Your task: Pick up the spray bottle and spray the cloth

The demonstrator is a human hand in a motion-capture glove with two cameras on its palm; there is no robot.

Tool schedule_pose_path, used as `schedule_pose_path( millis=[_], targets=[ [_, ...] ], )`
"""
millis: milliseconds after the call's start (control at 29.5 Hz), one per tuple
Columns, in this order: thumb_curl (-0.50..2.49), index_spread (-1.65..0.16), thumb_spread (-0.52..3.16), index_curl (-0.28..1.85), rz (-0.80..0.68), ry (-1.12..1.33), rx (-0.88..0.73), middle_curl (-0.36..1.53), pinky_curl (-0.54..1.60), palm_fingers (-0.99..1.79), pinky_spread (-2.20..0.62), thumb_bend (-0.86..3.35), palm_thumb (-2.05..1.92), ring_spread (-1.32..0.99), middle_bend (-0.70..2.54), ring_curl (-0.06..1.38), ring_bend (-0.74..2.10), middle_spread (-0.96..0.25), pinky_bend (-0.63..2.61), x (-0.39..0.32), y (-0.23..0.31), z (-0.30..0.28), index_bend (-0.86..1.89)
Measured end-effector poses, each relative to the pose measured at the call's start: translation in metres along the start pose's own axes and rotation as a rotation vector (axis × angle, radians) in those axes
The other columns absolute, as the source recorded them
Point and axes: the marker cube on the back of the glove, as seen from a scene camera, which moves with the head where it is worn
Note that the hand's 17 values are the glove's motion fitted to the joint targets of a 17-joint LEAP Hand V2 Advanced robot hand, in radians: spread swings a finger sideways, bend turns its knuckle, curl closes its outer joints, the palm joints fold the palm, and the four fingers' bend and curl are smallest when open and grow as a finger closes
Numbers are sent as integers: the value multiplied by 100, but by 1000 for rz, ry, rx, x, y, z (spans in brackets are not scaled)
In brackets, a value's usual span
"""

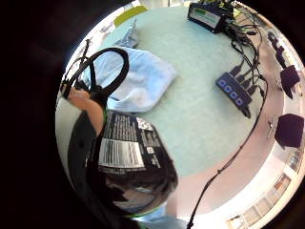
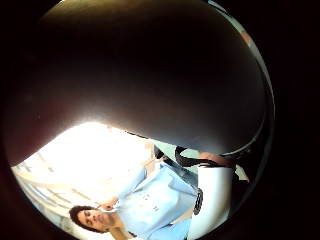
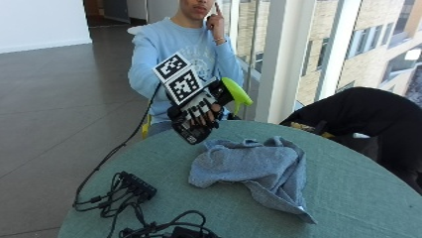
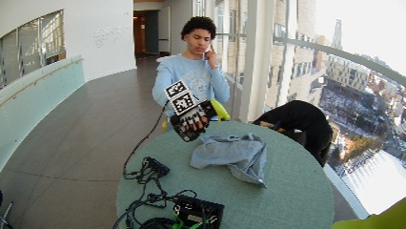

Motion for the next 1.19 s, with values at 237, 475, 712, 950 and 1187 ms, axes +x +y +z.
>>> schedule_pose_path(
  millis=[237,475,712,950,1187],
  targets=[
    [56,-27,84,32,-230,-205,84,44,42,116,-19,-2,94,-11,25,38,50,-12,52,-80,5,28,13],
    [56,-27,85,32,-399,-437,177,44,42,115,-18,-2,94,-11,23,38,49,-13,51,-153,-2,69,13],
    [55,-27,89,33,-478,-604,220,43,41,114,-17,-3,91,-11,22,38,47,-14,49,-212,-16,146,14],
    [52,-27,96,34,-501,-634,215,43,41,113,-16,-3,89,-11,20,37,45,-14,47,-238,-28,196,14],
    [49,-27,100,34,-505,-616,227,43,40,113,-16,-2,87,-11,20,37,44,-13,45,-241,-34,216,14]
  ],
)
